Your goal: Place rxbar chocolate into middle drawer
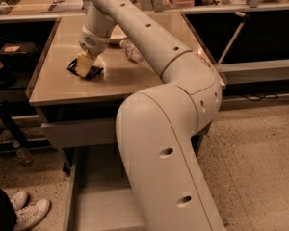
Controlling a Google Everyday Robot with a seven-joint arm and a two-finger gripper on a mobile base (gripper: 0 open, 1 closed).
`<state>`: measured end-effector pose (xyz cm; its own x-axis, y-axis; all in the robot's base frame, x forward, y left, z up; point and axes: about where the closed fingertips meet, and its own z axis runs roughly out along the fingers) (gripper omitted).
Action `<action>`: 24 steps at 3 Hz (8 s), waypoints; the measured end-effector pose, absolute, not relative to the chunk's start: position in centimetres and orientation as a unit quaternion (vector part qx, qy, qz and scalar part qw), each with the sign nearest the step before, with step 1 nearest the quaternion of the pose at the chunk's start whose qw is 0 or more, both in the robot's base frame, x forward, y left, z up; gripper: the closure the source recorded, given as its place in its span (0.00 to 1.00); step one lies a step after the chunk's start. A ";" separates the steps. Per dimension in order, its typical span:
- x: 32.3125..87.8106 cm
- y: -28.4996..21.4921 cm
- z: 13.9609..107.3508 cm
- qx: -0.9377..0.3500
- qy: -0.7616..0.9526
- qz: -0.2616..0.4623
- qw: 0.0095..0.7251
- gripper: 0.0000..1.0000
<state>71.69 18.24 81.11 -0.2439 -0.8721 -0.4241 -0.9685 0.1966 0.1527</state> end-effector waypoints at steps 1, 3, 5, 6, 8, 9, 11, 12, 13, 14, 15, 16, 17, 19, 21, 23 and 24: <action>71.7 18.2 81.1 -0.603 0.764 0.197 0.123 1.00; 71.7 18.2 82.1 -0.603 0.764 0.197 0.123 1.00; 68.5 14.2 87.2 -0.605 0.748 0.184 0.200 1.00; 64.8 11.5 88.9 -0.605 0.740 0.180 0.232 1.00; 63.2 11.0 85.7 -0.609 0.746 0.181 0.199 1.00; 62.8 10.3 86.8 -0.609 0.747 0.171 0.202 1.00; 53.7 4.8 89.3 -0.527 0.805 0.168 0.214 1.00; 48.0 1.9 87.0 -0.477 0.843 0.167 0.185 1.00; 46.4 0.9 84.1 -0.476 0.851 0.161 0.154 1.00; 46.0 1.1 83.1 -0.464 0.856 0.169 0.152 1.00; 45.1 1.3 79.7 -0.437 0.869 0.187 0.138 1.00; 44.0 1.6 72.9 -0.407 0.884 0.201 0.113 1.00; 43.7 1.9 67.6 -0.394 0.889 0.214 0.096 1.00; 43.0 3.3 63.2 -0.394 0.888 0.226 0.068 1.00; 41.7 5.6 53.9 -0.340 0.894 0.291 0.033 1.00; 43.8 7.5 44.3 -0.295 0.902 0.314 0.026 1.00; 45.0 8.0 41.6 -0.286 0.905 0.313 0.028 1.00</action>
Offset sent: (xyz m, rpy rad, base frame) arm -0.0107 0.0037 0.0398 0.0811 -0.1424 0.0965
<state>45.00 8.01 41.62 -0.8348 -0.4999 -0.2306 -0.5356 0.6404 0.5505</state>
